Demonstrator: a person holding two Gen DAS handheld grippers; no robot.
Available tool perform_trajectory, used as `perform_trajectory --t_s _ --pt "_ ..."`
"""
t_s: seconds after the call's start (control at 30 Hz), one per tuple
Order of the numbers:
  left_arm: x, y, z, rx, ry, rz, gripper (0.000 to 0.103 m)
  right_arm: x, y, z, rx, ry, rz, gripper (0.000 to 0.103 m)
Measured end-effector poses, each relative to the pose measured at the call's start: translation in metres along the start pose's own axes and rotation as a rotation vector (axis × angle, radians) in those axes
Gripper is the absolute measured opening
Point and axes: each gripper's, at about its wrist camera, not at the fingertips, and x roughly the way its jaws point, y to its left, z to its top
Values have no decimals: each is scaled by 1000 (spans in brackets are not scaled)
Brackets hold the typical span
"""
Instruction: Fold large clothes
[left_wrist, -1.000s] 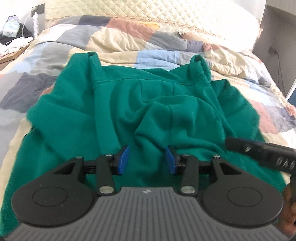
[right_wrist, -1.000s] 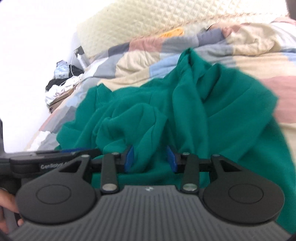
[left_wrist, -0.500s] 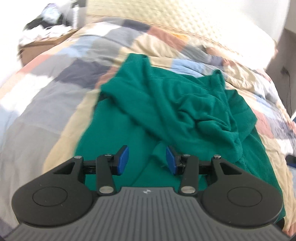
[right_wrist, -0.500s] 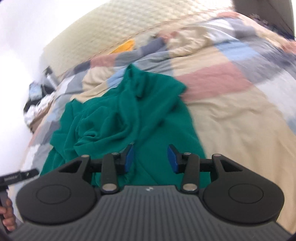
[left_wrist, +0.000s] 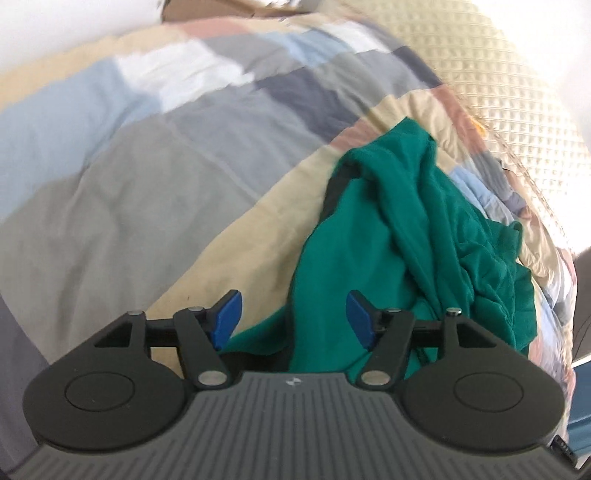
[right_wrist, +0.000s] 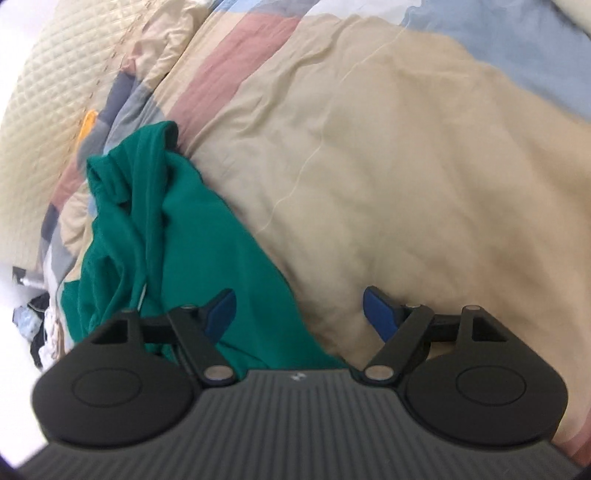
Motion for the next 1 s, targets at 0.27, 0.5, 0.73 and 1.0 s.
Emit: perform_trajectory --t_s 0.27,0.5,0.73,1.0 --pt "19 -9 -19 -10 57 -35 74 19 13 -14 -30 144 173 85" --pt "15 -25 -24 54 38 -126 74 12 34 -23 -48 196 402 85" --pt "31 -31 -32 128 91 -43 74 16 43 -33 -139 183 273 85" --pt "43 -44 -46 247 104 23 70 26 55 -48 -301 203 158 74"
